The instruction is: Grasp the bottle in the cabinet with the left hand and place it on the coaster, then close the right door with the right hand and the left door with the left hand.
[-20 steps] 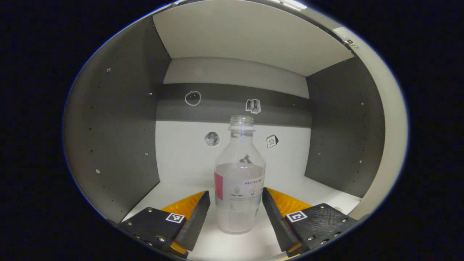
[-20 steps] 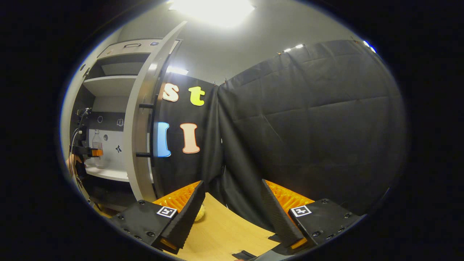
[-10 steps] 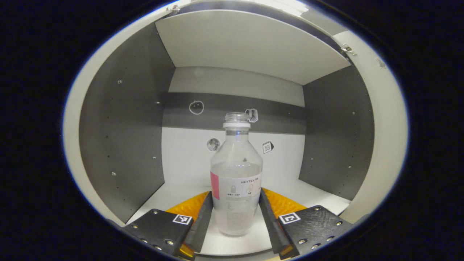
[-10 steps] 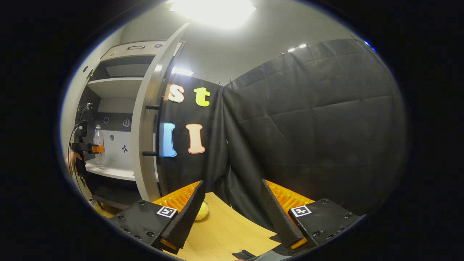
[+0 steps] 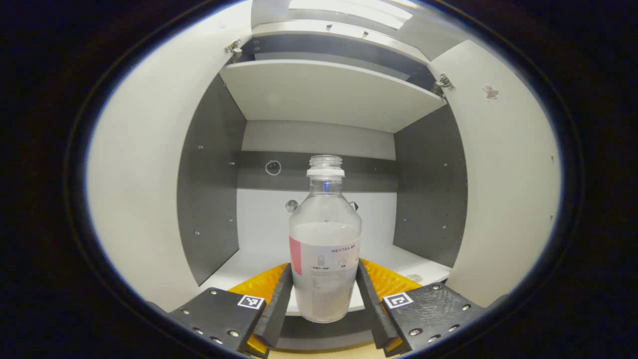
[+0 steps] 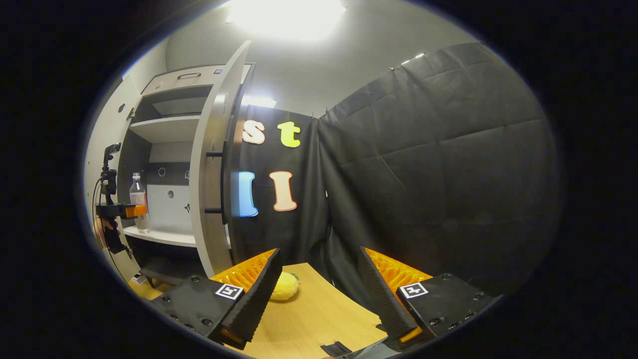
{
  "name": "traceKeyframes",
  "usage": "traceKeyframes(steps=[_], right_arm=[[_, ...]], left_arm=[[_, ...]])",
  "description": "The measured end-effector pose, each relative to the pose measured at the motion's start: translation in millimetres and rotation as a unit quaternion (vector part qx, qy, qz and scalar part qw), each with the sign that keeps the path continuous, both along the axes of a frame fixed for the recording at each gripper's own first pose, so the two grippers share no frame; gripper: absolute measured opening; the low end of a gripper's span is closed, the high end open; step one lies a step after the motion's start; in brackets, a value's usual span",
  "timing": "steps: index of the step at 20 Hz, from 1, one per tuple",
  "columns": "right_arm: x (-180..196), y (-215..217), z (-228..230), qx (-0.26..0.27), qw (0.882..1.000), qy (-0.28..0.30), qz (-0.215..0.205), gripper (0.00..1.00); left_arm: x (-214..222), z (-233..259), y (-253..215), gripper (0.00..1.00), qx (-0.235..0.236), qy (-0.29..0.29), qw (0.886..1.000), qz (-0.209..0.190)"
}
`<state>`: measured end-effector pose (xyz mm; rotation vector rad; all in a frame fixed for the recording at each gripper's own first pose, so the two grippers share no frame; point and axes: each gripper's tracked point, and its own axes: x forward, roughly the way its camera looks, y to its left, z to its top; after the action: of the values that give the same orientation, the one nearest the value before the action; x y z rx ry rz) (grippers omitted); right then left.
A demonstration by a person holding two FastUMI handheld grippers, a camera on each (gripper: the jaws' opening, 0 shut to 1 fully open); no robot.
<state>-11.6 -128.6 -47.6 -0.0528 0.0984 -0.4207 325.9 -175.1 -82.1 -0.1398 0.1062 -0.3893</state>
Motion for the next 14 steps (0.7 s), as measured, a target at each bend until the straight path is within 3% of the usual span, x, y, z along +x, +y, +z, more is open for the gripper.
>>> traceKeyframes(steps=[12, 14], right_arm=[[-21, 4, -1, 0.0, 0.997, 0.013, 0.075, 0.98], [-26, 5, 2, -0.003, 0.996, 0.01, 0.085, 0.94]], left_arm=[[-102, -23, 24, 0.71, 0.0, 0.012, 1.0, 0.021], [-125, -32, 27, 0.71, 0.006, 0.012, 1.0, 0.022]])
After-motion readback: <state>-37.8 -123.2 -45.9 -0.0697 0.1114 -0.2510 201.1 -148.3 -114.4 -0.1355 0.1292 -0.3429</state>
